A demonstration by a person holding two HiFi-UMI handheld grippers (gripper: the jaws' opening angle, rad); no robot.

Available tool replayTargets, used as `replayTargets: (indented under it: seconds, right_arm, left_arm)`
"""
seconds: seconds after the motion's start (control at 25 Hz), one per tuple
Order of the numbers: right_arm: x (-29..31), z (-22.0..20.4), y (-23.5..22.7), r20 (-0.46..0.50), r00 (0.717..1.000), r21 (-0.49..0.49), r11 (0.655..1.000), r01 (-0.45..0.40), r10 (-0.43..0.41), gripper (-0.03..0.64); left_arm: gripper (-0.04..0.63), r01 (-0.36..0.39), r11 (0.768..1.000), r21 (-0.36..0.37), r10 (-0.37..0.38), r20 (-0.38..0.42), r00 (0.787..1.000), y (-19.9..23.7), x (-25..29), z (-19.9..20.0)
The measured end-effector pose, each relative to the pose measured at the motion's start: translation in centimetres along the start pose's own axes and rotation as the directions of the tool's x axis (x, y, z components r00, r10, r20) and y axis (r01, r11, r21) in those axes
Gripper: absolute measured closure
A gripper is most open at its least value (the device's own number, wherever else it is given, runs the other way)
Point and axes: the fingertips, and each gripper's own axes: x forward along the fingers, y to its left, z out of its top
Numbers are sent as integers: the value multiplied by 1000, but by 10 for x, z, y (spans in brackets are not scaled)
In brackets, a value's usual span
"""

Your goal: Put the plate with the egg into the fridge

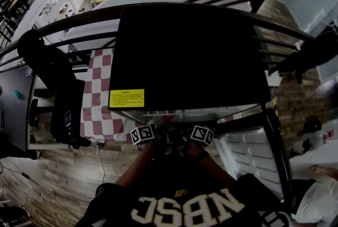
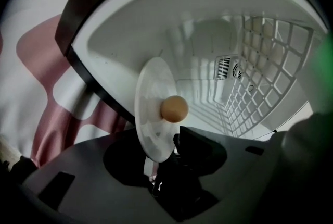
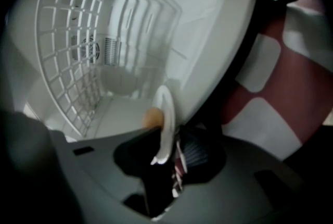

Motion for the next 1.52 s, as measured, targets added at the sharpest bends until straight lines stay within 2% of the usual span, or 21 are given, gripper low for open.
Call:
replayTargets:
  seconds: [0.08, 0.24, 0.32, 0.44, 0.56, 0.72, 1.0, 1.2, 1.28, 1.36, 1.44, 1.52]
  right_arm:
    - [1, -6, 1, -23, 1000, -11, 1000, -3, 3, 464]
    - [-3, -11, 9, -24, 999, -24, 999, -35, 34, 403]
    - [-6, -10, 13, -3, 998, -17, 998, -55, 55, 400]
    - [-13, -10, 14, 32, 997, -12, 997, -70, 71, 400]
    - [-21, -12, 13, 73, 995, -28, 997, -69, 71, 400]
    - [-32, -20, 5, 106, 994, -78, 997, -27, 36, 400]
    - [-40, -32, 3, 127, 991, -175, 985, -8, 30, 400]
    - [-52, -37, -3, 123, 992, -264, 964, 35, -2, 403]
    - [-53, -42, -5, 98, 995, -352, 934, 59, -26, 408]
    - [-52, -48, -5, 66, 996, -481, 872, 88, -64, 431]
    - [-50, -54, -3, 48, 992, -639, 760, 121, -118, 450]
    - [-46, -58, 2, 49, 986, -773, 619, 139, -161, 460]
  left_arm:
    - [389, -19, 1000, 10, 19, 3, 1000, 0, -2, 1]
    - [343, -41, 999, 18, 40, 25, 999, 1, -12, 5]
    - [339, -21, 999, 31, 20, 25, 999, -4, -15, 3]
    - [336, -13, 996, 92, 12, 10, 1000, -8, -20, -6]
    - [336, -28, 988, 153, 27, 5, 1000, -9, -28, -11]
    - [336, -65, 977, 203, 62, 20, 998, -2, -45, -17]
    - [336, -57, 973, 223, 59, -2, 998, 3, -50, -27]
    - [336, -50, 978, 204, 49, 9, 999, 0, -52, -29]
    - [336, -44, 979, 197, 42, 19, 999, -1, -52, -26]
    - [336, -36, 982, 187, 29, 36, 999, -3, -54, -21]
    - [336, -26, 986, 167, 17, 58, 998, -4, -55, -15]
    - [336, -22, 988, 153, 12, 69, 998, -4, -56, -13]
